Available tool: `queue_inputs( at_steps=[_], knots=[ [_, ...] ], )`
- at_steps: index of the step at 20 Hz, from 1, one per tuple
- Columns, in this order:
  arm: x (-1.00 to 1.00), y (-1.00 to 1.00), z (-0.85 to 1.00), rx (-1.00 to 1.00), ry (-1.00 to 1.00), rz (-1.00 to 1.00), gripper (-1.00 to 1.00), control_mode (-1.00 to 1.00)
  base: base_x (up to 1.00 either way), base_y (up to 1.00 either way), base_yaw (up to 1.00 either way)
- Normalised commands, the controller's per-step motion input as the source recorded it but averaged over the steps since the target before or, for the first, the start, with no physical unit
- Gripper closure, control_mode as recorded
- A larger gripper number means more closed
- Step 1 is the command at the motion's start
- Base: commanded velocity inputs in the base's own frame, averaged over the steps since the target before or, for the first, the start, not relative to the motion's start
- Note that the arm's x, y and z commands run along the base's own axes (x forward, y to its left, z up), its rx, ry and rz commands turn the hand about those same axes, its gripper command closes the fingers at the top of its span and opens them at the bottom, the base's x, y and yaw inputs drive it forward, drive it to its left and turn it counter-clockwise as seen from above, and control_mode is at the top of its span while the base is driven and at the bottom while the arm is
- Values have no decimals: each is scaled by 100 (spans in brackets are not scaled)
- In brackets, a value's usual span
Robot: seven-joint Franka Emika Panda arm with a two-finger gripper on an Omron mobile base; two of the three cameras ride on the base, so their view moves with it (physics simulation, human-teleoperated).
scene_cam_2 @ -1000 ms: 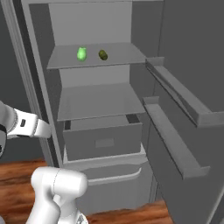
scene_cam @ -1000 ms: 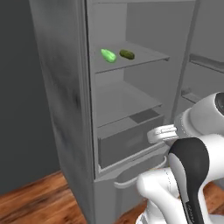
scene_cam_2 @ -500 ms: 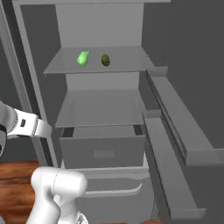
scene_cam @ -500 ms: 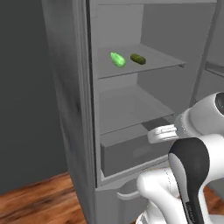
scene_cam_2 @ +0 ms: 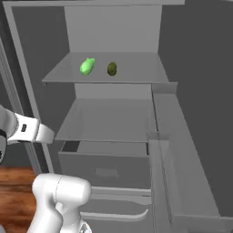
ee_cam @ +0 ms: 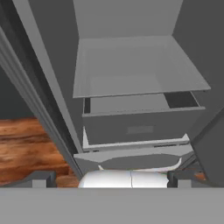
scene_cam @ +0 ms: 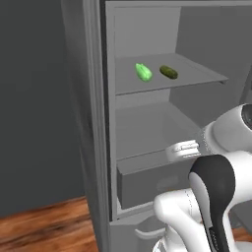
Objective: Gather the corn and cucumber from the fridge and place them on a tray on the dining counter. Then gather the steak and fish from the fridge and place them on the other tray.
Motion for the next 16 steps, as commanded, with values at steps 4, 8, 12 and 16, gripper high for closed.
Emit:
queue_inputs(
  at_steps=[4,8,12,16],
  knots=[
    [0,0,0,0,0,0,-100,100,48,-33,23],
    [0,0,0,0,0,0,-100,100,51,-34,23],
    [0,0,0,0,0,0,-100,100,57,-32,23],
    [0,0,0,0,0,0,-100,100,63,-29,21]
  ],
)
